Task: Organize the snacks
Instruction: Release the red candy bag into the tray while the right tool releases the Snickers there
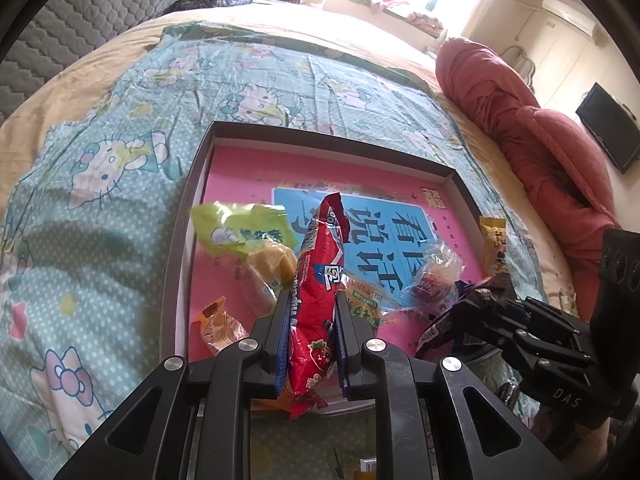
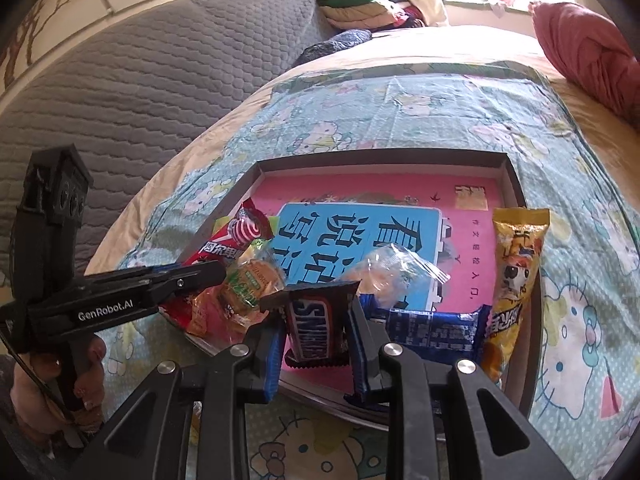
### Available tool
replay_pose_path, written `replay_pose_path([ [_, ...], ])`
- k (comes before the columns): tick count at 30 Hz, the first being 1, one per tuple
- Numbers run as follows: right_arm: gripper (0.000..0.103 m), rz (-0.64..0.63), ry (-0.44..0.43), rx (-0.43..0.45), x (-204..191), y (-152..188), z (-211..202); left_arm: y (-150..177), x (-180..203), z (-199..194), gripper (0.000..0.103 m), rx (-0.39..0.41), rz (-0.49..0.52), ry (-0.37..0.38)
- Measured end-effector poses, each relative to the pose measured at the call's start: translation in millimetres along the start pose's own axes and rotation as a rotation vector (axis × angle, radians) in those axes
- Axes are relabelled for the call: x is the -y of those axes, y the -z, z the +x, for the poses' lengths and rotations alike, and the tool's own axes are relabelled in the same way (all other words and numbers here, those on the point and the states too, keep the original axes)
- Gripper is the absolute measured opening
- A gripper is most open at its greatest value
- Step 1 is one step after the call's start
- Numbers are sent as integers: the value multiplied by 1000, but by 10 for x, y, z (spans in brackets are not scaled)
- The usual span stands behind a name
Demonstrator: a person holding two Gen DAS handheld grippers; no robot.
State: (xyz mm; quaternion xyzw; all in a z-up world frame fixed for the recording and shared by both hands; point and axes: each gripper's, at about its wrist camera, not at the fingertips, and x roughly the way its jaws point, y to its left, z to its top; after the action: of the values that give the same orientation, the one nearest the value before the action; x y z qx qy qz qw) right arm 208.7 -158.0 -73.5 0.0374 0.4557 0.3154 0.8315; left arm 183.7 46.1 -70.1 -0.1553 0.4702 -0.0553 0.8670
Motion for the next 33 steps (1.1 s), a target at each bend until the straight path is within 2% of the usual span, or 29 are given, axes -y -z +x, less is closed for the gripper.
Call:
replay_pose_path([
  [14, 30, 34, 5, 27, 71, -55, -93, -1, 24, -28, 22, -4, 0, -8],
  [17, 31, 28, 5, 38, 61, -68, -134, -2, 25, -38, 27, -4, -3, -6],
  [20, 35, 30, 0, 47, 68, -78, -162, 1, 20, -65, 37, 6, -11, -10],
  [30, 36, 55, -10, 68, 127, -116, -230, -25, 4, -187, 41, 28, -18, -15],
  [33, 36, 55, -14, 76, 126, -131, -263, -33, 17, -253, 47, 40, -18, -10],
])
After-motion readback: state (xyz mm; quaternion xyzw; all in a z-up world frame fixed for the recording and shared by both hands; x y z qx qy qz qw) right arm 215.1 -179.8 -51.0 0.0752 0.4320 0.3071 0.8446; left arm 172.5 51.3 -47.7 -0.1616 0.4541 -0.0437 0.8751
